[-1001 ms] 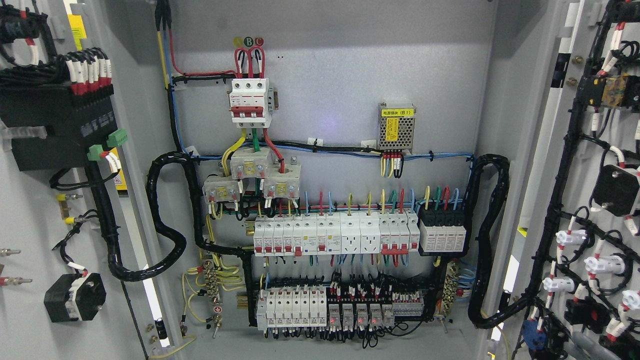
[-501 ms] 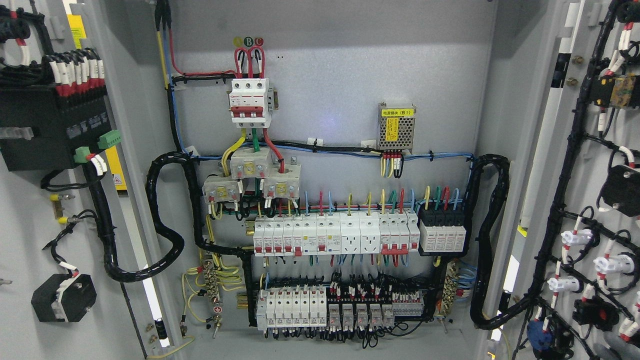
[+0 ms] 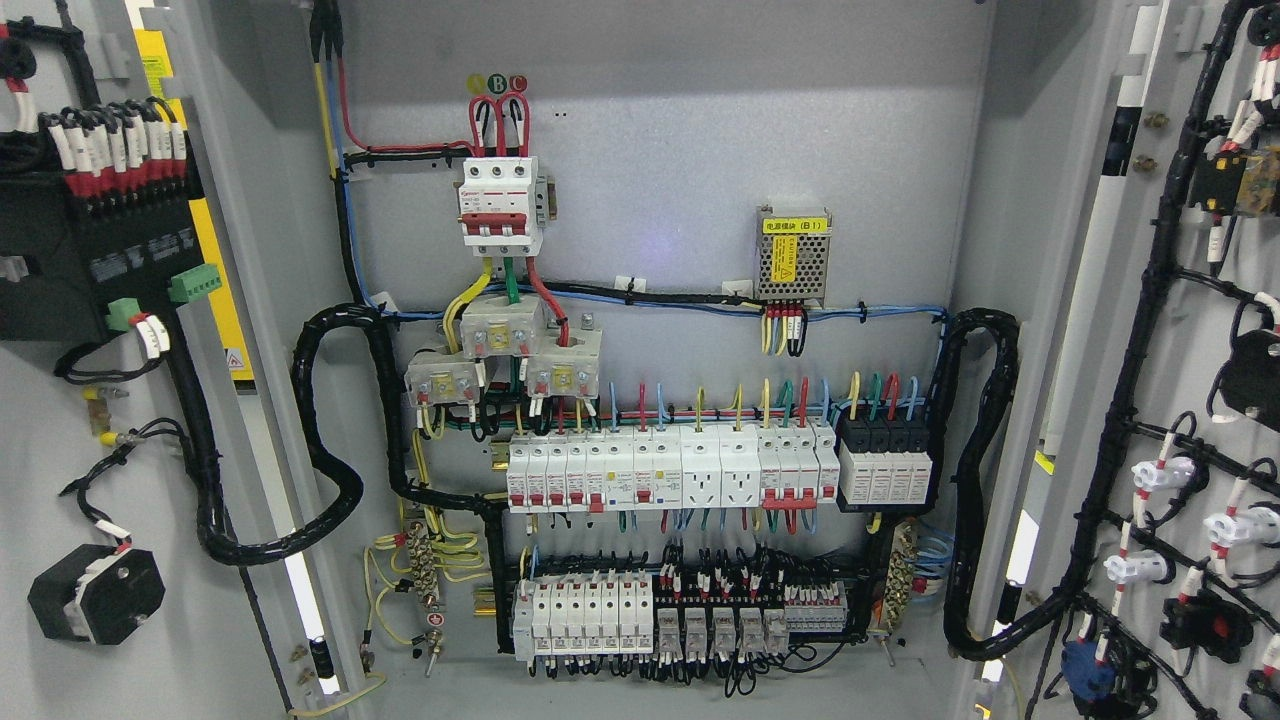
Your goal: Open door with both hands
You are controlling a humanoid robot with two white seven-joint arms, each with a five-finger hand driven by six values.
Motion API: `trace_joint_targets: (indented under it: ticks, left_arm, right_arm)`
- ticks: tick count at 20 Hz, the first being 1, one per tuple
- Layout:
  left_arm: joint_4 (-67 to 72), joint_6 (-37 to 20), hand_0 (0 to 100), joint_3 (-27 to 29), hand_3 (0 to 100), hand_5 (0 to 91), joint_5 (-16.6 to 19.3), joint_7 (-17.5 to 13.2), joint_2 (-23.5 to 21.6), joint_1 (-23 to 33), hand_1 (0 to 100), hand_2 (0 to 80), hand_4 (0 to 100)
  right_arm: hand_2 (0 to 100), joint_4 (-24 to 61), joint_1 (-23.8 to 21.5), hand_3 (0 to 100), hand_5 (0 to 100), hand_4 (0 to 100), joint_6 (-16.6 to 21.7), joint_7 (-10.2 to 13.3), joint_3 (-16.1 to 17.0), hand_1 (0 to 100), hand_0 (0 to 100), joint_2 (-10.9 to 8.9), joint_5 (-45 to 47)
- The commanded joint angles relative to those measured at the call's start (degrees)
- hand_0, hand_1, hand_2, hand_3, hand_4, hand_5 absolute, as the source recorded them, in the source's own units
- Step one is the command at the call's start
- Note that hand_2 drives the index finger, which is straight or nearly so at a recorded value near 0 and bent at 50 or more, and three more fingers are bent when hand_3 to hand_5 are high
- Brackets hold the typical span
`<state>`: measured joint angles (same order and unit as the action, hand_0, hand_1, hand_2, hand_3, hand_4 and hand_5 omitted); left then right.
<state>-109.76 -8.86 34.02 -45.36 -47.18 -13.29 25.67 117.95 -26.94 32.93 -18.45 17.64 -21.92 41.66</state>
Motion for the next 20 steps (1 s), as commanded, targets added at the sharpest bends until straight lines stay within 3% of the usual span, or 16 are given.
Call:
trace_joint_targets:
  ticks: [1, 5, 11, 20]
  left_arm:
    - [7.89, 1.47, 0, 5.18, 25, 0.0, -2.27, -0.11, -5.95, -2.64, 1, 10.5, 10]
    - [11.14, 2.26, 0, 5.53, 25, 0.0, -3.33, -0.11, -8.68, -4.22, 1, 10.9, 11]
    - [14.05, 4.19, 0, 6.41, 27, 0.0, -3.33, -2.04, -9.39, -5.63, 2, 11.4, 11]
    - [16.86, 7.1, 0, 7.03, 28, 0.0, -3.33, -2.48, -11.49, -8.79, 1, 13.9, 12]
  right_arm:
    - [0, -0.88, -0.4, 0, 0, 0, -0.06, 0.08, 3.97, 6, 22, 0.65, 0.26]
    - [0, -1.67, -0.31, 0, 0, 0, -0.06, 0.08, 4.5, 6, 21, 0.56, 0.26]
    - [0, -2.46, -0.13, 0, 0, 0, -0.06, 0.08, 4.5, 6, 21, 0.56, 0.26]
    - [0, -3.34, 0.22, 0, 0, 0, -0.06, 0.08, 5.47, 6, 22, 0.47, 0.26]
